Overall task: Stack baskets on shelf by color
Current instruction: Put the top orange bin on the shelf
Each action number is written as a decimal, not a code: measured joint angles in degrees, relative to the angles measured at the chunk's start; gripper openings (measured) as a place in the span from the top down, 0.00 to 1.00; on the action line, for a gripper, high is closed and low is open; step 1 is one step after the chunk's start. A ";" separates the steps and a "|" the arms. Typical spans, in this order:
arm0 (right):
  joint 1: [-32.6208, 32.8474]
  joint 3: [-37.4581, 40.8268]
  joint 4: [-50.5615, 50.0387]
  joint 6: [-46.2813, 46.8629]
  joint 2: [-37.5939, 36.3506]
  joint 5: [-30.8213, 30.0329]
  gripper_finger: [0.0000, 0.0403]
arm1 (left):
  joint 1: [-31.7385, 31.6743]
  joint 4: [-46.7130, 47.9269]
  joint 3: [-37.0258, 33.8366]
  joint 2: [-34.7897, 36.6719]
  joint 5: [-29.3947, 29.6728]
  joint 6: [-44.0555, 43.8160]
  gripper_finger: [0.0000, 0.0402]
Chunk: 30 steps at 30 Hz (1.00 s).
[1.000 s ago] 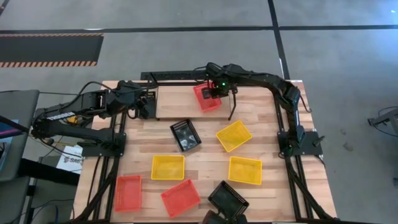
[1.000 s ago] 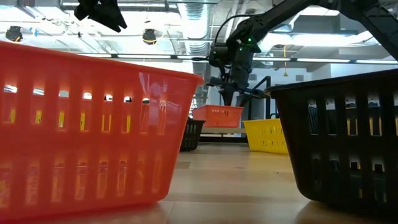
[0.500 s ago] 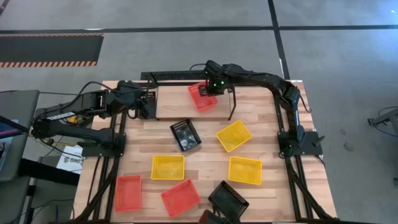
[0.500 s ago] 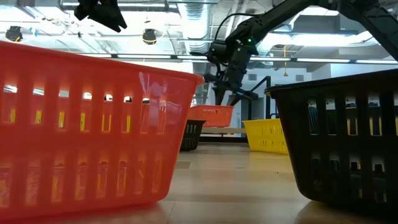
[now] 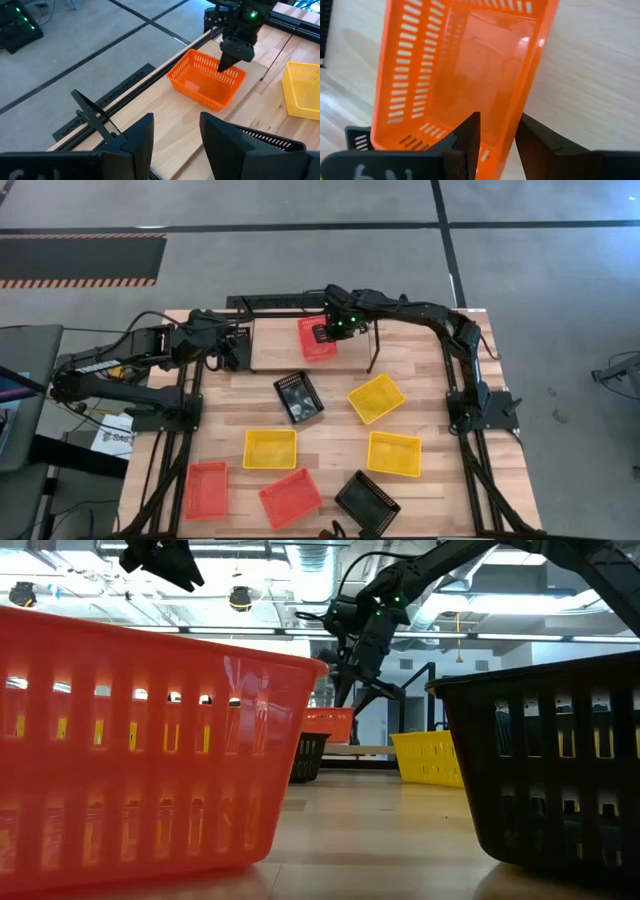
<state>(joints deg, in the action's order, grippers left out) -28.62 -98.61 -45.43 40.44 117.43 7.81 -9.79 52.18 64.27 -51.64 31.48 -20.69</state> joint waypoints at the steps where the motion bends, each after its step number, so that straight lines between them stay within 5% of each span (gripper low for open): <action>1: 0.21 0.00 0.07 -0.01 0.00 -0.01 0.65 | -0.02 0.00 0.00 0.00 0.02 0.01 0.63; 21: -0.68 -10.82 -0.52 -7.86 -1.14 -0.27 0.64 | 0.00 0.00 0.02 -0.02 0.13 -0.02 0.63; 30: 1.44 -11.51 0.94 -9.06 0.03 2.62 0.97 | 0.00 -0.02 0.00 -0.02 0.78 0.00 0.63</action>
<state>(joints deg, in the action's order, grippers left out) -27.18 -110.12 -44.49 31.38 117.45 10.44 -9.78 52.16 64.27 -51.66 32.27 -20.69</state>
